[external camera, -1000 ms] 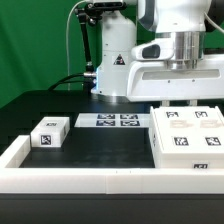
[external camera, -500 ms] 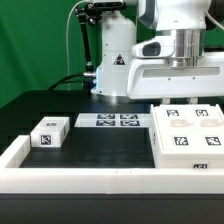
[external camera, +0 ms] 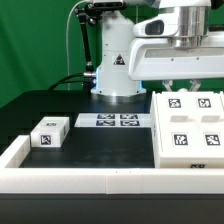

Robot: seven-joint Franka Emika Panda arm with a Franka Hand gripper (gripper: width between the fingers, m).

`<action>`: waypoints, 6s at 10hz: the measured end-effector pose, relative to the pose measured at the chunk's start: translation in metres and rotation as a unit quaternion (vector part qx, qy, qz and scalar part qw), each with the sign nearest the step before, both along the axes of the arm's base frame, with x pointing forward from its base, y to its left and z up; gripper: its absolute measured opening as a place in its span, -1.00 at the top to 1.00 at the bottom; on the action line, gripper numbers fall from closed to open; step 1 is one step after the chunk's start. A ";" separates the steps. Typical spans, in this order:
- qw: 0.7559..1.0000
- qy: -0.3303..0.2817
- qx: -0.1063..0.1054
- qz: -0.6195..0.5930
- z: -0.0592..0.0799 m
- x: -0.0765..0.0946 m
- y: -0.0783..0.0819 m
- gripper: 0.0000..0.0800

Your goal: Assemble cabinet

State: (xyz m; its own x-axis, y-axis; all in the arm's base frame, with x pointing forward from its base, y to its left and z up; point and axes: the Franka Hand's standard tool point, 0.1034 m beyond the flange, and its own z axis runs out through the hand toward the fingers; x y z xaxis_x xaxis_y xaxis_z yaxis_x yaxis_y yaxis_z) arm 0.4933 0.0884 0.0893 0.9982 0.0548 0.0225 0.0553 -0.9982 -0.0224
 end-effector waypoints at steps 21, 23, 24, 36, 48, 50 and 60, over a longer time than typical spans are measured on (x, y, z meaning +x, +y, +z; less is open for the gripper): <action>0.997 0.056 -0.004 0.045 0.058 0.063 -0.004 0.87; 0.997 0.059 -0.004 0.045 0.057 0.061 -0.005 0.92; 0.997 0.059 -0.004 0.045 0.057 0.061 -0.005 0.92; 0.997 0.056 -0.004 0.047 0.051 0.057 -0.002 1.00; 1.000 -0.002 -0.001 0.013 0.042 0.007 -0.005 -0.99; 1.000 -0.002 -0.003 0.017 0.041 0.008 -0.023 -0.99; 1.000 0.016 -0.012 0.012 0.013 -0.021 -0.173 -0.99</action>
Offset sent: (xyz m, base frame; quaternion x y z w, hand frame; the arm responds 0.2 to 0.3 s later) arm 0.0173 -0.0007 0.0298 -0.0007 -0.0331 -0.0028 0.9994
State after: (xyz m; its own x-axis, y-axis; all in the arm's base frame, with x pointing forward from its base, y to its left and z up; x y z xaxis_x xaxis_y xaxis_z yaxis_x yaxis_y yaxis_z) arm 0.4721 -0.0850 0.1022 0.9968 0.0792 -0.0106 0.0792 -0.9969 -0.0004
